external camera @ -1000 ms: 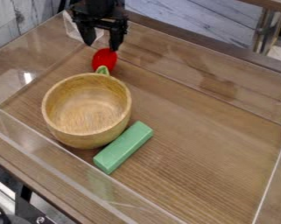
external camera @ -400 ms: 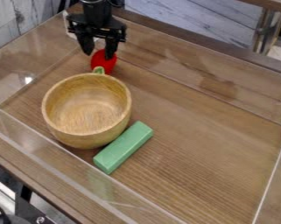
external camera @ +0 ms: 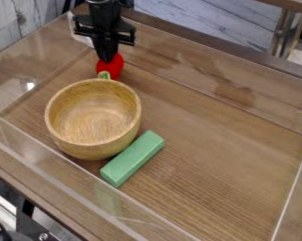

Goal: Move the red fruit to the left

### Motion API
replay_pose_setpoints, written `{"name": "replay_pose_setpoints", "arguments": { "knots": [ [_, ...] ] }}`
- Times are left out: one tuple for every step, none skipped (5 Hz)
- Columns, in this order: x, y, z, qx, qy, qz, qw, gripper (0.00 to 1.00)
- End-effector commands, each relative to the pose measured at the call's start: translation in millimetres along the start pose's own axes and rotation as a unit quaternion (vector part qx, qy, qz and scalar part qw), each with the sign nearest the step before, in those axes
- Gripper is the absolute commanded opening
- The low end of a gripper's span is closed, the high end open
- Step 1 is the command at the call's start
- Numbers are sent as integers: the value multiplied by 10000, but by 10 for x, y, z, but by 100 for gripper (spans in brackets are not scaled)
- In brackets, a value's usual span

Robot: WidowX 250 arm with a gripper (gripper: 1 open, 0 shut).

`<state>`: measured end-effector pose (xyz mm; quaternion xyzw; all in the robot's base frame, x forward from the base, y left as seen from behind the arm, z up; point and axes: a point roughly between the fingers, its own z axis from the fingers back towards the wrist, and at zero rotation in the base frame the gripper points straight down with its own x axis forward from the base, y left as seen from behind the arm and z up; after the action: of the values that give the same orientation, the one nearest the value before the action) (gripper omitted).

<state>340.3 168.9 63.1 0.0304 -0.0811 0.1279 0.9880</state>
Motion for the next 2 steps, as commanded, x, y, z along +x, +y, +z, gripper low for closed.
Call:
{"name": "replay_pose_setpoints", "arguments": {
  "knots": [
    [170, 210, 204, 77, -363, 167, 9992, 0],
    [213, 386, 198, 80, -380, 369, 9986, 0]
  ]
}}
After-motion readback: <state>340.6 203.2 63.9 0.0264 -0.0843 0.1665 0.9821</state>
